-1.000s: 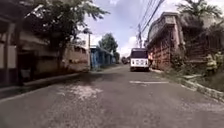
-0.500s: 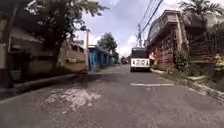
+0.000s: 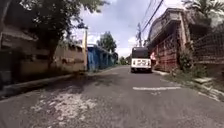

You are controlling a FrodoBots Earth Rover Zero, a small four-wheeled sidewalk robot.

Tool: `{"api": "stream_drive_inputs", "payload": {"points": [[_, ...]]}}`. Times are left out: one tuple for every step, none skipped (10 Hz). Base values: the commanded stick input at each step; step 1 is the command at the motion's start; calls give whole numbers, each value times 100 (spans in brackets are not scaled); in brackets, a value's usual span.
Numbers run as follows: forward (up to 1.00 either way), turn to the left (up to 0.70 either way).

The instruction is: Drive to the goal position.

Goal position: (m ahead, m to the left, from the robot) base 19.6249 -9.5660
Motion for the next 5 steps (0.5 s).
{"api": "stream_drive_inputs", "payload": {"points": [[70, 0], [70, 0], [70, 0], [70, 0], [70, 0]]}}
